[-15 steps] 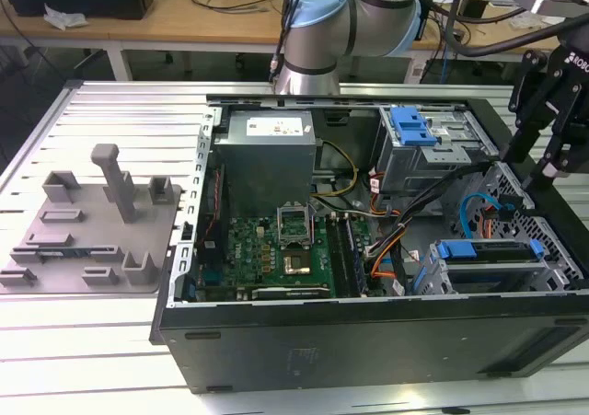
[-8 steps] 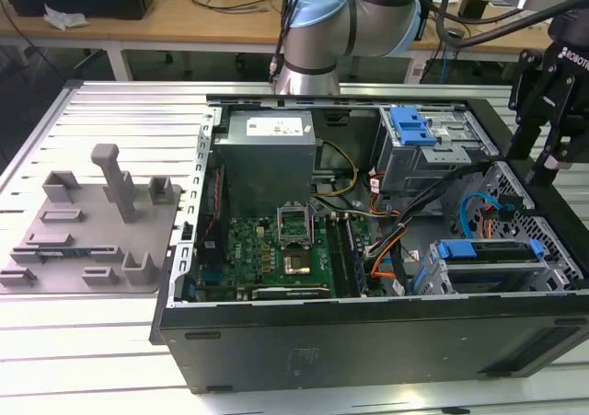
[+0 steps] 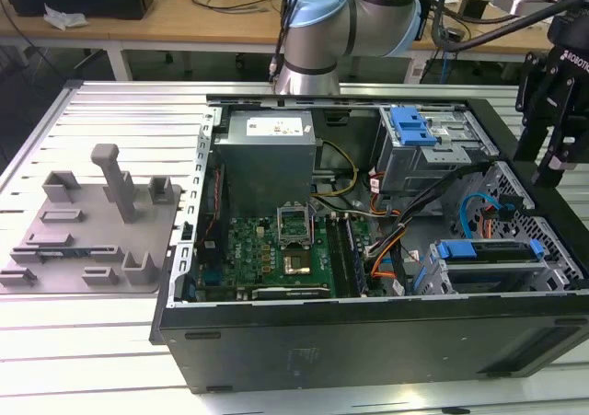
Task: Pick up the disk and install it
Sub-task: 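Insert the first disk wire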
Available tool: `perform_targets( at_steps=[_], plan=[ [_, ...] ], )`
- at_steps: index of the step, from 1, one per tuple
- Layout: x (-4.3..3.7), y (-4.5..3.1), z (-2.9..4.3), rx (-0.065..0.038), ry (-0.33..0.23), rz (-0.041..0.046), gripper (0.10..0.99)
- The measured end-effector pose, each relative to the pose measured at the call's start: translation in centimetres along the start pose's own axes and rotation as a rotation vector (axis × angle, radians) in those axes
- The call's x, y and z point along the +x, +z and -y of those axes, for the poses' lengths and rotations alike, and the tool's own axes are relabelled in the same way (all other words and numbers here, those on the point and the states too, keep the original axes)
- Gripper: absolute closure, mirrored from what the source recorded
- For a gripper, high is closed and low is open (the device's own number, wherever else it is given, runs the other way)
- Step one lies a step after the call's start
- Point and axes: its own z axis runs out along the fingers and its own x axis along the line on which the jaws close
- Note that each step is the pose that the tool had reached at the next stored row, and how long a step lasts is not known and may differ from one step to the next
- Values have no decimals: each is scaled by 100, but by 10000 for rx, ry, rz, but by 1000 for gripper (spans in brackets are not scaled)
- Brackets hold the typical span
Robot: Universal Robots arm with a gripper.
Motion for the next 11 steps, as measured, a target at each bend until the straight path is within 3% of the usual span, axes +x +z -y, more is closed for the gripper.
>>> perform_targets(
  at_steps=[1,3,8,11],
  plan=[
    [-36,-3,-5,24,-5,-217,580],
    [-143,-14,-16,43,-13,-402,580],
    [-307,-24,-36,67,-4,-693,580],
    [-320,-4,-31,-23,178,-782,580]
  ],
)
